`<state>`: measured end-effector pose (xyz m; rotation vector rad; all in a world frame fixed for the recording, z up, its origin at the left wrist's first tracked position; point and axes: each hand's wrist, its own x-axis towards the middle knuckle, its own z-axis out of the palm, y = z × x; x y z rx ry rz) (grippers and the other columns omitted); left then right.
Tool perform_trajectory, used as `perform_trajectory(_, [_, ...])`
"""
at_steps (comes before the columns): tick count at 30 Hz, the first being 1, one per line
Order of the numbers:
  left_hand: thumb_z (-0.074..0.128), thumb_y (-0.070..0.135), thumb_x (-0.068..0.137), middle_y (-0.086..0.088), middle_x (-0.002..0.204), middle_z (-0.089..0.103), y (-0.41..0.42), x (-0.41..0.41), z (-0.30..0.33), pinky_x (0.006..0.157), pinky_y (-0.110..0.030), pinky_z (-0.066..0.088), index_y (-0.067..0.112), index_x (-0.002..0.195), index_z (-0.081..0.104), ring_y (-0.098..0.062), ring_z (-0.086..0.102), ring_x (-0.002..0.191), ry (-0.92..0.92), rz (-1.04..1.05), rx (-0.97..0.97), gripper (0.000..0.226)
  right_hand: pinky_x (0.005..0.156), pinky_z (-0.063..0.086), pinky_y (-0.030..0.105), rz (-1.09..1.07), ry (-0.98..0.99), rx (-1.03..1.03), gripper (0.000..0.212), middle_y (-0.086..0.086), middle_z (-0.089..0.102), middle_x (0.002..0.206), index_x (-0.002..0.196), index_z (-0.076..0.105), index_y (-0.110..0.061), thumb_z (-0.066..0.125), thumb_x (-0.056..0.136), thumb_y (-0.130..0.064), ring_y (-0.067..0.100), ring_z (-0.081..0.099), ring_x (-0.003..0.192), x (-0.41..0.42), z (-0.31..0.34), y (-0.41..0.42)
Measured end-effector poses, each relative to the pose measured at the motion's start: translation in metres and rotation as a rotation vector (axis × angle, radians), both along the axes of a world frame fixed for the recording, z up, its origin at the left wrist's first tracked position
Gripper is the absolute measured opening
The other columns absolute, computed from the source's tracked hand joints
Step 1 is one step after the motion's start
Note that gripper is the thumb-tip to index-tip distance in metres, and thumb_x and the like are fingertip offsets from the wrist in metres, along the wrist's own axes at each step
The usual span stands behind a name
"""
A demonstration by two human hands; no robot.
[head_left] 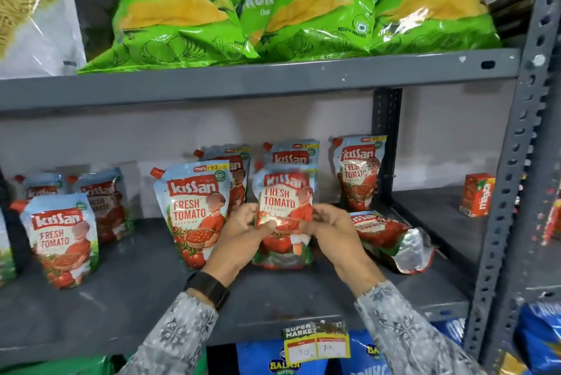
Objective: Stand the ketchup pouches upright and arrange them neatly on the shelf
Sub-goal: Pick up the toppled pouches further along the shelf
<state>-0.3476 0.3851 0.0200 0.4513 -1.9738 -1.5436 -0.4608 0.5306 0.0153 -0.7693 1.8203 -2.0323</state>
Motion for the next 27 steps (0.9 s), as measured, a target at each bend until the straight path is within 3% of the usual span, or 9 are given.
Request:
perform_trajectory(2, [0.073,0.015,0.091,0.008,0.12,0.074,0.001,-0.004,0.004,0.088,-0.02,0.057,0.019,0.127,0.06,0.0,0.071,0.107,0.085,0.068,-0.073,0.038,0.074,0.061,0.019,-0.041,0.151,-0.017,0.037,-0.003,0.081,0.106,0.117,0.075,-0.012,0.071,0.088,0.009,0.002,0.077,0.087,-0.008,0.005,-0.006])
perform_trajectory(5, [0.074,0.01,0.089,0.012,0.118,0.072,0.003,-0.013,-0.005,0.094,-0.021,0.056,0.02,0.126,0.058,0.005,0.069,0.106,0.128,0.184,-0.119,0.041,0.086,0.065,0.033,-0.119,0.291,0.023,0.045,-0.006,0.078,0.111,0.123,0.069,-0.019,0.071,0.088,0.009,0.005,0.076,0.095,-0.019,-0.005,-0.015])
perform_trajectory(11, [0.077,0.014,0.087,0.006,0.127,0.068,0.0,-0.02,-0.046,0.085,-0.005,0.051,0.016,0.135,0.053,0.007,0.063,0.112,0.109,0.2,-0.04,0.054,0.098,0.061,0.044,-0.122,0.331,0.129,0.046,-0.007,0.075,0.117,0.132,0.059,-0.026,0.065,0.095,0.0,0.008,0.072,0.108,-0.024,-0.044,-0.028])
perform_trajectory(16, [0.078,0.017,0.087,0.003,0.133,0.067,0.0,-0.021,-0.054,0.104,-0.026,0.051,0.023,0.137,0.05,-0.004,0.063,0.12,0.113,0.196,0.0,0.058,0.102,0.057,0.046,-0.127,0.383,0.17,0.047,-0.002,0.071,0.126,0.135,0.053,-0.031,0.064,0.096,-0.008,0.016,0.067,0.118,-0.024,-0.048,-0.027])
perform_trajectory(18, [0.079,0.021,0.086,0.007,0.13,0.066,0.007,-0.017,-0.048,0.096,-0.023,0.052,0.029,0.135,0.049,-0.001,0.063,0.115,0.12,0.216,0.002,0.058,0.103,0.058,0.043,-0.114,0.374,0.166,0.05,-0.002,0.07,0.128,0.139,0.053,-0.028,0.065,0.095,-0.008,0.012,0.067,0.117,-0.021,-0.046,-0.022])
perform_trajectory(20, [0.079,0.03,0.086,0.013,0.122,0.066,0.017,-0.01,-0.04,0.085,-0.019,0.052,0.029,0.133,0.051,0.0,0.064,0.106,0.154,0.365,-0.068,0.055,0.103,0.057,0.036,-0.118,0.405,0.155,0.053,-0.003,0.07,0.128,0.142,0.054,-0.023,0.068,0.094,-0.005,0.007,0.067,0.115,-0.017,-0.038,-0.011])
perform_trajectory(23, [0.074,0.03,0.09,0.006,0.099,0.068,0.047,-0.003,-0.025,0.071,-0.022,0.056,0.024,0.115,0.061,-0.005,0.064,0.083,0.348,0.587,-0.194,0.029,0.099,0.055,0.03,-0.288,0.647,0.181,0.043,-0.004,0.07,0.124,0.134,0.063,-0.018,0.068,0.094,-0.006,0.01,0.066,0.108,-0.027,-0.01,0.024])
perform_trajectory(25, [0.07,0.025,0.091,0.004,0.085,0.07,0.065,-0.009,-0.016,0.064,-0.021,0.055,0.024,0.099,0.066,-0.008,0.064,0.073,0.328,0.51,-0.246,0.009,0.097,0.057,0.037,-0.423,0.786,0.319,0.031,-0.001,0.073,0.12,0.126,0.069,-0.018,0.066,0.095,-0.012,0.017,0.069,0.106,-0.048,0.014,0.048])
perform_trajectory(27, [0.068,0.029,0.092,0.002,0.079,0.073,0.08,-0.027,-0.011,0.063,-0.028,0.057,0.025,0.09,0.071,-0.009,0.066,0.063,0.095,0.284,-0.208,0.005,0.093,0.06,0.044,-0.5,0.758,0.62,0.027,0.006,0.074,0.117,0.121,0.072,-0.02,0.064,0.095,-0.02,0.029,0.071,0.106,-0.075,0.036,0.067])
